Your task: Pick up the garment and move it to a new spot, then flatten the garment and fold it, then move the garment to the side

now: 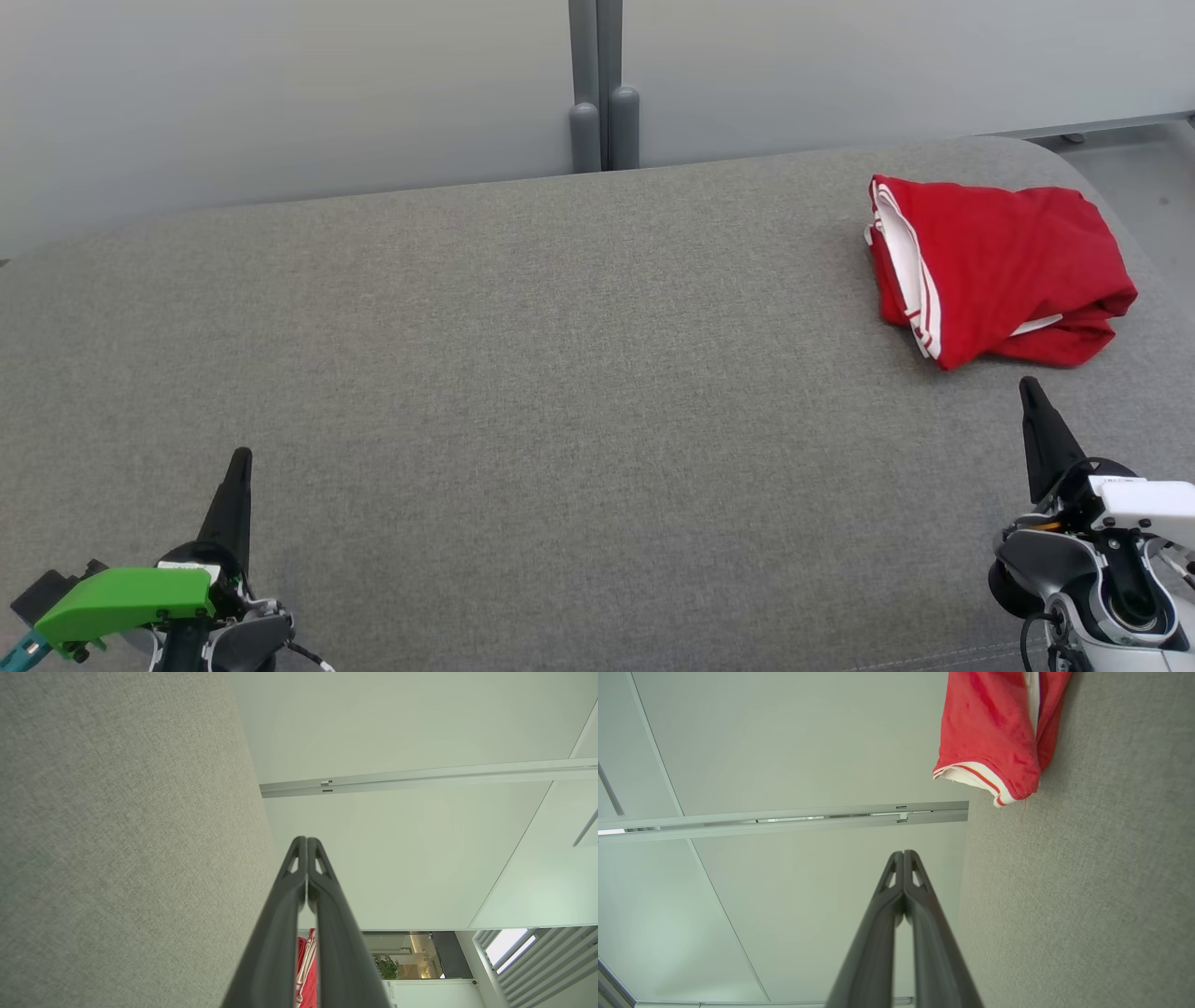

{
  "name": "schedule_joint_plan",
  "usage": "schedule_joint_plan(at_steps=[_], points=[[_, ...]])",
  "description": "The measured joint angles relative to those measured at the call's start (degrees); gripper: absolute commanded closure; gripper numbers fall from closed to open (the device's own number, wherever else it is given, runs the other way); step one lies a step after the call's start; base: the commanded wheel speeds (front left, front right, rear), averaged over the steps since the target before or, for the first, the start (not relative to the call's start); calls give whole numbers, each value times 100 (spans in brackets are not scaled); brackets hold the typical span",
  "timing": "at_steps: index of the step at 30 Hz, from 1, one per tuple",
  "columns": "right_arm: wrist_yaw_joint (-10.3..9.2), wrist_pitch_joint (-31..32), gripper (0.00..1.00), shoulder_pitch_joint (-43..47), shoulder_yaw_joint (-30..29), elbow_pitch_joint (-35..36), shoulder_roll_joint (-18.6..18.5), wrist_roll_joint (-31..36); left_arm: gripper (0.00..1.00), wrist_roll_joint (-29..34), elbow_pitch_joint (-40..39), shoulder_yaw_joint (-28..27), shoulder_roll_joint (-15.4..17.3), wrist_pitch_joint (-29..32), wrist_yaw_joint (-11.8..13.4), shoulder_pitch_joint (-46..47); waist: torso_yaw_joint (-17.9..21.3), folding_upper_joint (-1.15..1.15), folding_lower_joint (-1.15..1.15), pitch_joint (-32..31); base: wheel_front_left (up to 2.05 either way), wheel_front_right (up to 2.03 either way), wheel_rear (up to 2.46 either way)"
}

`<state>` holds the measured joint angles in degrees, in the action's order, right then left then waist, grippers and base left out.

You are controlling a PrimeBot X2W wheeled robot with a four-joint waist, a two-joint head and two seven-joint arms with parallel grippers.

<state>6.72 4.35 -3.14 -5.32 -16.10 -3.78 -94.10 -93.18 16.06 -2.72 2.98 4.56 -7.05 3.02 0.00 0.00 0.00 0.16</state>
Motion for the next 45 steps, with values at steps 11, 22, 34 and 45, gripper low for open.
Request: schedule_joint_plan(at_steps=[11,22,34,45], points=[[0,1,100,0,-3,2,3,0,100,0,-3,-5,0,0,0,0,0,0,0,0,0,0,0],[0,7,100,0,-10,2,5,0,100,0,-9,-9,0,1,0,0,0,0,0,1,0,0,0],[0,7,100,0,-13,4,8,1,100,0,-12,-14,-1,1,-1,0,0,0,0,1,0,0,0],[0,8,100,0,-16,4,10,1,100,0,-14,-19,-1,2,-1,0,0,0,0,1,0,0,0]])
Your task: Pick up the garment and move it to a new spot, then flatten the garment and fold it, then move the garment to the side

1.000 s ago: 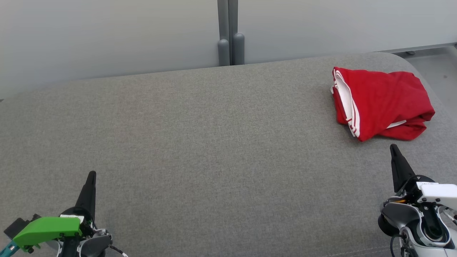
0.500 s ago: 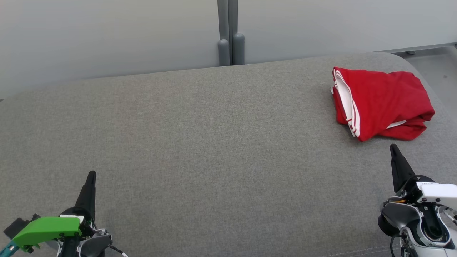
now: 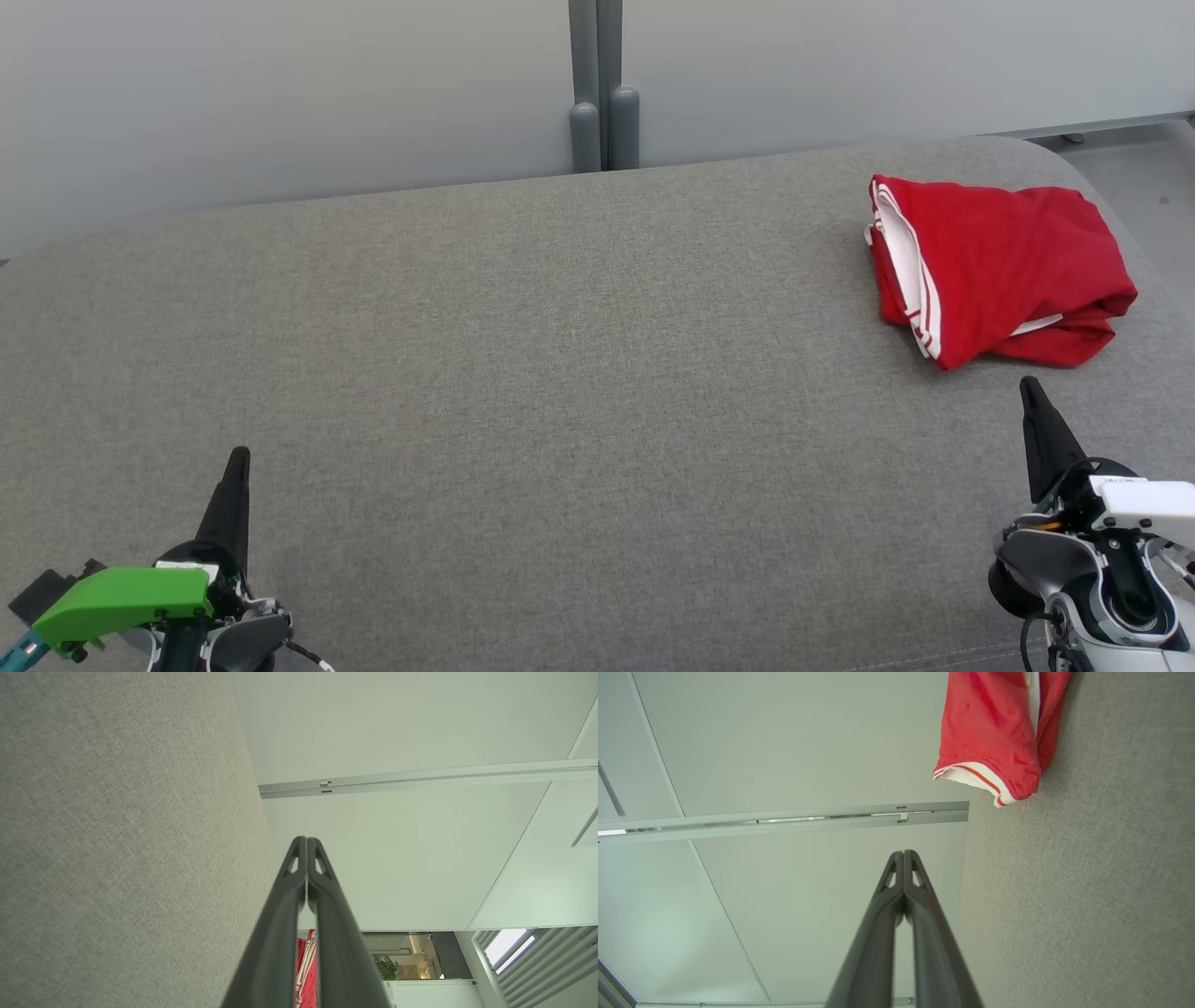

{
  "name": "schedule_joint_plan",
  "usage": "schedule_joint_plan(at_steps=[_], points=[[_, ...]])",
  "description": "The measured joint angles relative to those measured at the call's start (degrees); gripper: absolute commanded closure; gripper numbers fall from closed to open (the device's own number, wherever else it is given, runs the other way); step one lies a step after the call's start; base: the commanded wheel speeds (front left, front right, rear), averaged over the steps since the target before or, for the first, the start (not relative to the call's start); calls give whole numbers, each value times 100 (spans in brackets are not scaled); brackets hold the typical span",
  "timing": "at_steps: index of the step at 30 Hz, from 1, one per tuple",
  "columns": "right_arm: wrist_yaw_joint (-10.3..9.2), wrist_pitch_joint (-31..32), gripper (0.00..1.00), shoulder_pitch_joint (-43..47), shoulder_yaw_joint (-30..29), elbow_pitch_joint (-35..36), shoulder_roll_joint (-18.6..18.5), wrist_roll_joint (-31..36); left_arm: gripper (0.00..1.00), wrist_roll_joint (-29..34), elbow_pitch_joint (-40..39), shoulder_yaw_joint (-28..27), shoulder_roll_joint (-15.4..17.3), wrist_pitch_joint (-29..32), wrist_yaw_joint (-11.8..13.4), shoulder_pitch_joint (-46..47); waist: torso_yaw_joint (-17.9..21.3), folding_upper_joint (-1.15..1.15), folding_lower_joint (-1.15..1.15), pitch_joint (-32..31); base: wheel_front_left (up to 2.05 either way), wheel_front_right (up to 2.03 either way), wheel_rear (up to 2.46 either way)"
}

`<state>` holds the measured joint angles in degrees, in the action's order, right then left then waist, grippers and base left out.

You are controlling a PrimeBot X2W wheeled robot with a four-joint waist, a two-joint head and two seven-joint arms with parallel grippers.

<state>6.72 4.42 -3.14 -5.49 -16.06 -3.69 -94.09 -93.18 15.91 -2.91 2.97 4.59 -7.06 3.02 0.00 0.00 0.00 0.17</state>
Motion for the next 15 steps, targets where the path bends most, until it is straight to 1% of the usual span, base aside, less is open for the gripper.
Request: schedule_joint_plan(at_steps=[15], points=[[0,0,100,0,-4,1,5,1,100,0,-2,-4,-1,41,-1,0,0,0,0,0,0,0,0]])
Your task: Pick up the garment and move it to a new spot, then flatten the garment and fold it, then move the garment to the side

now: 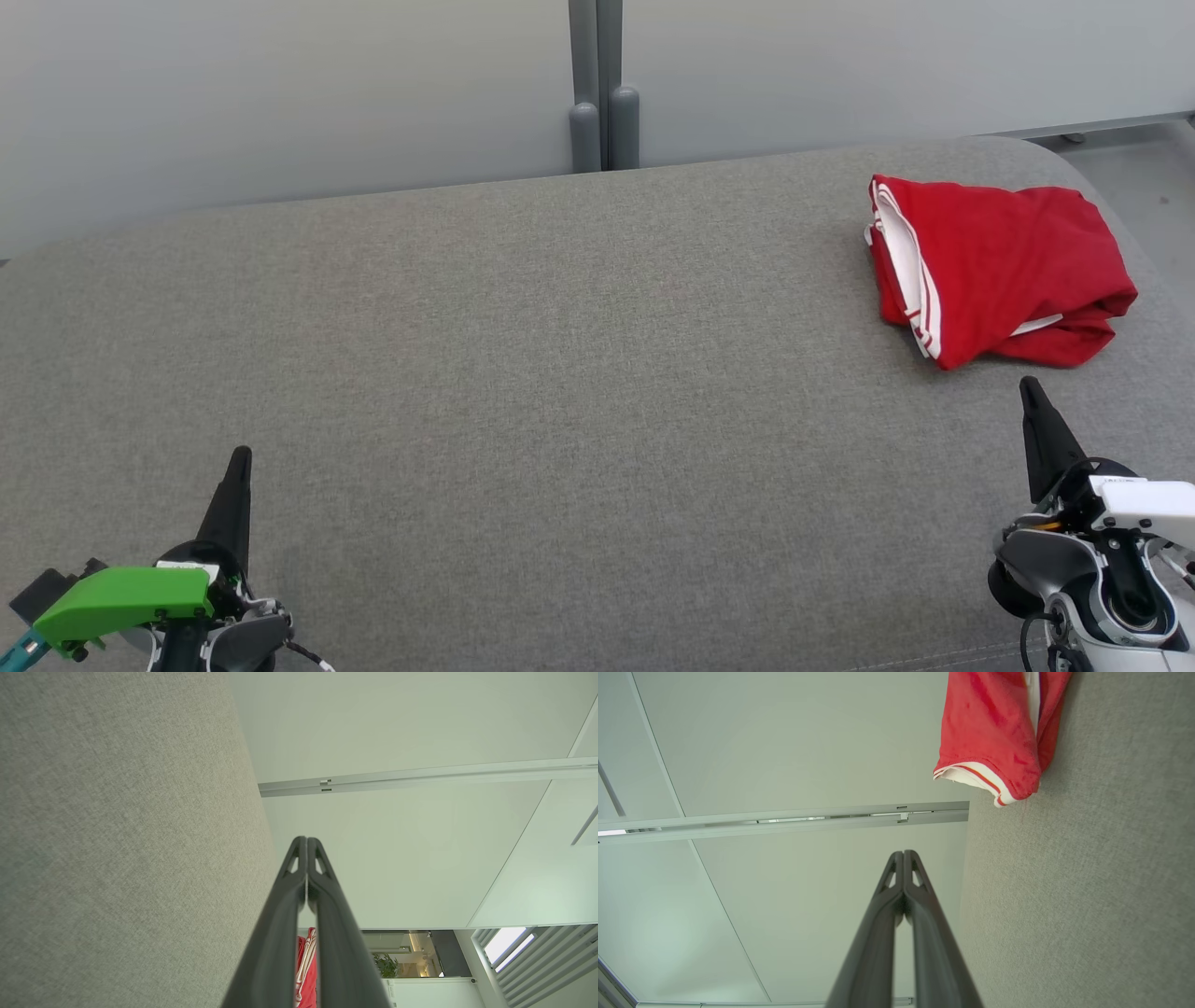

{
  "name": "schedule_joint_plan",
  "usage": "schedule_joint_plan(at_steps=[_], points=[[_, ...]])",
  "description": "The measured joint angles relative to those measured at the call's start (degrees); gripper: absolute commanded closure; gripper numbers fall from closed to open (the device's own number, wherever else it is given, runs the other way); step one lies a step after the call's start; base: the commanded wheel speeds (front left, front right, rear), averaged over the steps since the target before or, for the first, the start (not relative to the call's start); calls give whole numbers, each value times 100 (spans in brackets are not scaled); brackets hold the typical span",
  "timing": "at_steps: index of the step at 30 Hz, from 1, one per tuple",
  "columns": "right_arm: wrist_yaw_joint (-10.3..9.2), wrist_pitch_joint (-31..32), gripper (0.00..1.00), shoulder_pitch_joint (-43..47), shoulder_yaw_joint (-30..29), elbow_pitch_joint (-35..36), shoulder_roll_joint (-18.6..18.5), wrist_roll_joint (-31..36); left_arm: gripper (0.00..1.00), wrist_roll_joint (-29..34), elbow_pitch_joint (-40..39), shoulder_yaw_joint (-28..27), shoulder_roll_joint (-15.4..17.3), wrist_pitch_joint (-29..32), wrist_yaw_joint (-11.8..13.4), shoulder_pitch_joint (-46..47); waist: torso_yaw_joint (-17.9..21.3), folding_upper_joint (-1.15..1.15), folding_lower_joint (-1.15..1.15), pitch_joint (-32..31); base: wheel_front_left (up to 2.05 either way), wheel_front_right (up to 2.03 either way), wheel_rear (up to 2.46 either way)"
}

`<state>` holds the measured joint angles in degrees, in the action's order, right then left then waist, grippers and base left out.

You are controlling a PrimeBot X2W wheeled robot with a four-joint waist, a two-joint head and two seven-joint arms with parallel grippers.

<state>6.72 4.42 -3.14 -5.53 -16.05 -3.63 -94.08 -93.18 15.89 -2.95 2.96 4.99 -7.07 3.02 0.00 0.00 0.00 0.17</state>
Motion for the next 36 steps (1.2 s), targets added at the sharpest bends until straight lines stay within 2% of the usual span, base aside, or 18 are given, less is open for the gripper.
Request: schedule_joint_plan(at_steps=[36], points=[[1,18,100,0,-11,3,4,1,100,0,-3,-10,-1,1,0,0,0,0,0,0,0,0,0]])
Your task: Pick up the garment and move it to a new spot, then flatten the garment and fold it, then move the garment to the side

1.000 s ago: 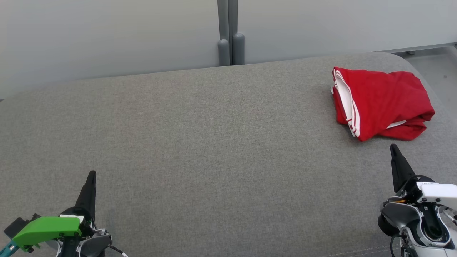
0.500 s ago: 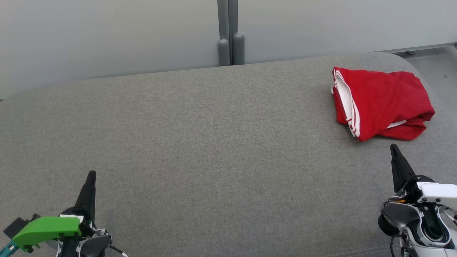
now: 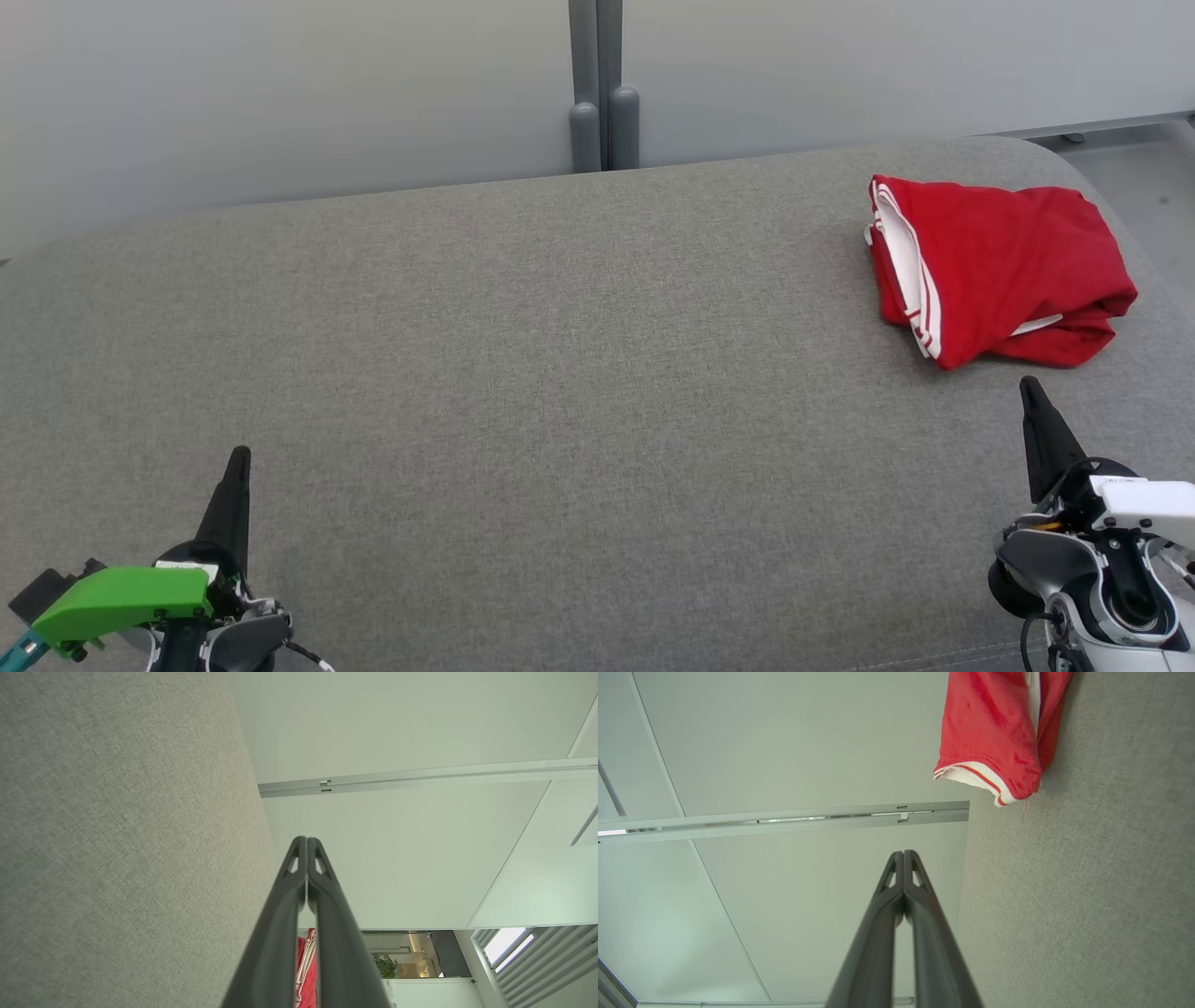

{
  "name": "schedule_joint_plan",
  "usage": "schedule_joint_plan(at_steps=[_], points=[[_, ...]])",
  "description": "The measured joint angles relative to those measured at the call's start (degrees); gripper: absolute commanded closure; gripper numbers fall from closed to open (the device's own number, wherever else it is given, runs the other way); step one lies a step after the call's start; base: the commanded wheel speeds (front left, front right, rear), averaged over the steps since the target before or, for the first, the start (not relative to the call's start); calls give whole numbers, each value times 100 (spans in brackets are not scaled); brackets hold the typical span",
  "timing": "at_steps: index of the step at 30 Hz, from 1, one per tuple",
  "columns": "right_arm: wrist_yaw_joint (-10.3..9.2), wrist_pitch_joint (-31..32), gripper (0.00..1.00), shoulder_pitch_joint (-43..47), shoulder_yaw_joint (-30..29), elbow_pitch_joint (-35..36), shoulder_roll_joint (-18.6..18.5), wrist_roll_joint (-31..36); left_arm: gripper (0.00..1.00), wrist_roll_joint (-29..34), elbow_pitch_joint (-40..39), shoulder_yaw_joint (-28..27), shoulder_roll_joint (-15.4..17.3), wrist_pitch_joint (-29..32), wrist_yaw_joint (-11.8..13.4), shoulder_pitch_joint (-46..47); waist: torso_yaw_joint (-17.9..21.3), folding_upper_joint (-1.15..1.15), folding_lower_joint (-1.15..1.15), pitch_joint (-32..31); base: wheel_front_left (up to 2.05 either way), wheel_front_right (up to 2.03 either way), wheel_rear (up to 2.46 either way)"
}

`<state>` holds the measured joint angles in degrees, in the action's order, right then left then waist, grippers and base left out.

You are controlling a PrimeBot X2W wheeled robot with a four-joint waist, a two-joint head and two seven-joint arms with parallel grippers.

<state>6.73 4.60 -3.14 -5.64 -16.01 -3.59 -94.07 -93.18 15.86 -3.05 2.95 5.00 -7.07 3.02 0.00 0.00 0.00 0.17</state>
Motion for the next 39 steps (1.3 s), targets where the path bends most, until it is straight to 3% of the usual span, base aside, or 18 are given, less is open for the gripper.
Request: schedule_joint_plan(at_steps=[39], points=[[0,7,100,0,-16,2,3,9,100,1,-2,-14,-3,0,0,0,0,0,0,0,0,0,0]])
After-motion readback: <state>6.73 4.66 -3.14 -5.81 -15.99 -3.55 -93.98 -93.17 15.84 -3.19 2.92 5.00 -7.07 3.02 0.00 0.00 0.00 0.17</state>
